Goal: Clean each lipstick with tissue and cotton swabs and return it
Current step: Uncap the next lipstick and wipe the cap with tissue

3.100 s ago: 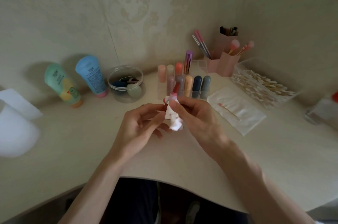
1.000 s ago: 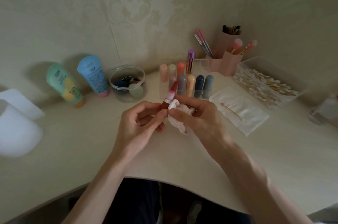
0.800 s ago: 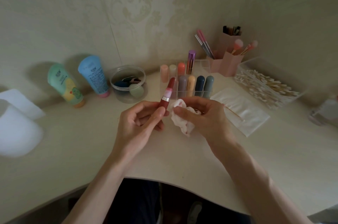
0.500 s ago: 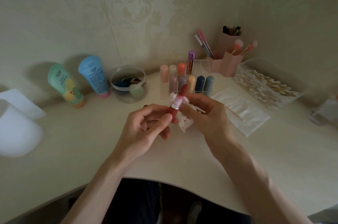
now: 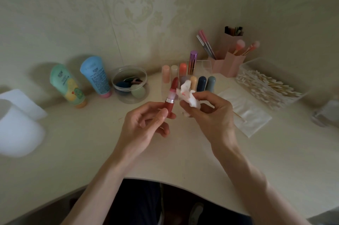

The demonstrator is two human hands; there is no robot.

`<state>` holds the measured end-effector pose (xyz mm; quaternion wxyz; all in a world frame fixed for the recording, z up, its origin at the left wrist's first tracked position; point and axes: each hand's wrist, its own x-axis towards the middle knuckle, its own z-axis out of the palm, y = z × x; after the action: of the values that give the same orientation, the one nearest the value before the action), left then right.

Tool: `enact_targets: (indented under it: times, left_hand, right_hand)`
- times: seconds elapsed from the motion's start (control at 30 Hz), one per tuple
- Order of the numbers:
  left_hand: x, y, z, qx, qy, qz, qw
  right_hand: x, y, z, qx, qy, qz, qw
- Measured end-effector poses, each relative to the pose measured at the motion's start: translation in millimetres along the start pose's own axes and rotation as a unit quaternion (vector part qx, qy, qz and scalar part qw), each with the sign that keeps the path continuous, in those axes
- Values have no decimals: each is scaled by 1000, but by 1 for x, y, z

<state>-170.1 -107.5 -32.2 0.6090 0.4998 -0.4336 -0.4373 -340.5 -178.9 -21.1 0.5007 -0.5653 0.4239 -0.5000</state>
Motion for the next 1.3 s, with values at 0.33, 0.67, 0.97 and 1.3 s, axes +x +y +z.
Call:
enact_targets:
  times: [0.33,0.67,0.97,1.3]
  left_hand:
    - [0,-1,0,16,-2,-1,1000]
    - [3,-6,-2,32,-6,1,999]
    - [5,-5,-4,41,-35,-7,999]
    - [3,-7,-2,69,67,33,995]
  right_hand:
    - [1,15,10,-158,-89,-155,971]
    - [-4,2,8,43,-164,-11,985]
    - [-4,-1,5,48,-203,9,978]
    - [-3,8,10,51,-159,-12,986]
